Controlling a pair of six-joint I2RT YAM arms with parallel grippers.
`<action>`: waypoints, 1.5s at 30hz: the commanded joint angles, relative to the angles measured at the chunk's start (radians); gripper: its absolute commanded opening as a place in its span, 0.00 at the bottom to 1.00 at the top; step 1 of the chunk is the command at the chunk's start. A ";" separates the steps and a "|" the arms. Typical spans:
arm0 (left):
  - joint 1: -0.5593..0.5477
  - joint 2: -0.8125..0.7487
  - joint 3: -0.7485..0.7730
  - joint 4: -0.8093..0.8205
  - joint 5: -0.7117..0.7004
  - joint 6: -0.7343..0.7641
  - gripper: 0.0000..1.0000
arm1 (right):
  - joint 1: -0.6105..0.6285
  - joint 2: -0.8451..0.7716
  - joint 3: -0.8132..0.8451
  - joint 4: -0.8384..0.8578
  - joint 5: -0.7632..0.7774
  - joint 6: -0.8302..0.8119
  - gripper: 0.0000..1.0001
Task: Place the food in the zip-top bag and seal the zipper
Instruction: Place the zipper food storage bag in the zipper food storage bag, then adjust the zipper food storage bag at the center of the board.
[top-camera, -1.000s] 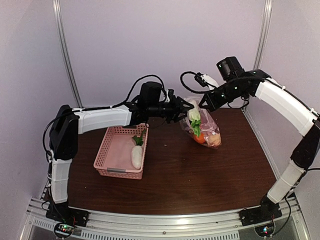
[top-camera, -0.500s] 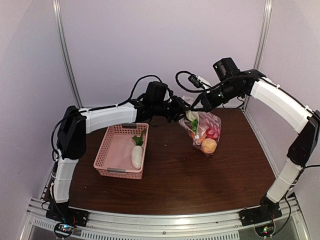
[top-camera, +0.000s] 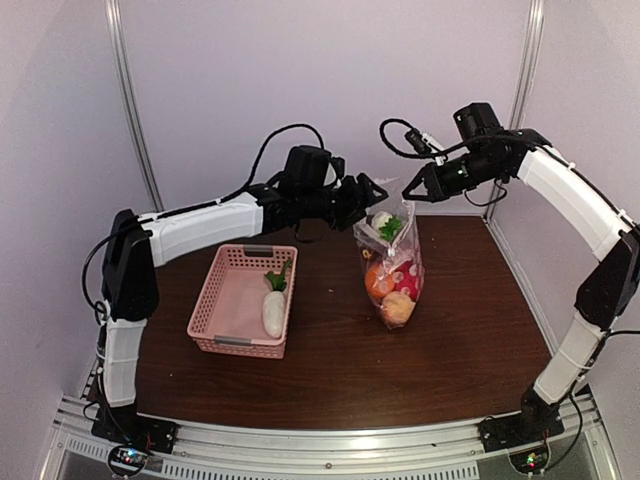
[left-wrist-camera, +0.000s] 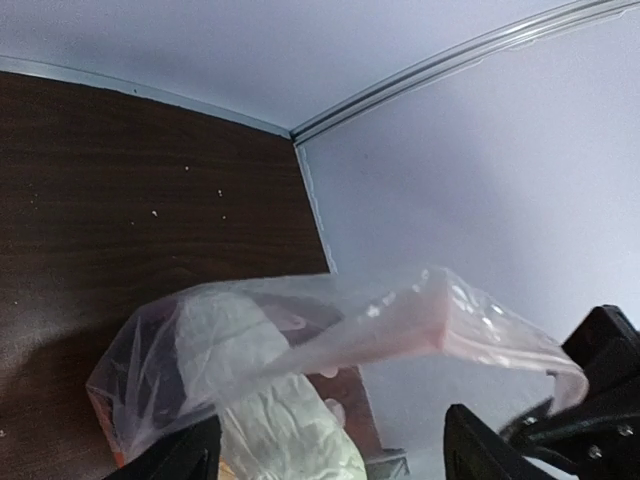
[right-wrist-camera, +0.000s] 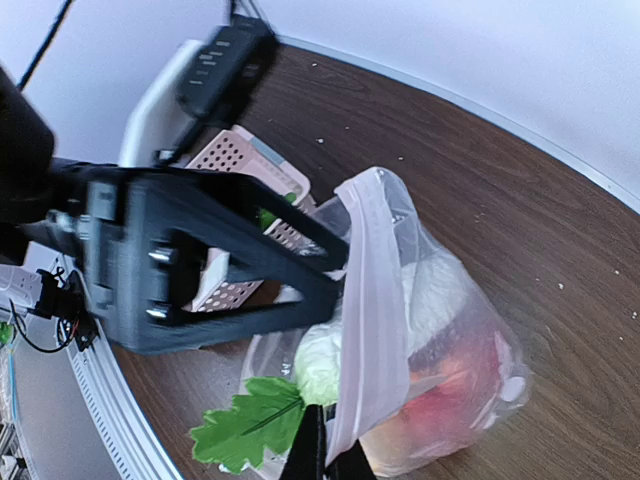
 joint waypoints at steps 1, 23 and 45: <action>0.001 -0.106 -0.010 0.034 -0.012 0.079 0.79 | -0.062 0.009 0.020 0.015 -0.033 0.026 0.00; 0.047 -0.376 -0.334 -0.199 -0.040 0.516 0.81 | -0.041 0.171 0.152 -0.212 0.149 -0.181 0.00; -0.080 -0.218 -0.390 0.175 0.046 0.117 0.51 | -0.003 0.111 0.017 0.046 0.013 -0.007 0.00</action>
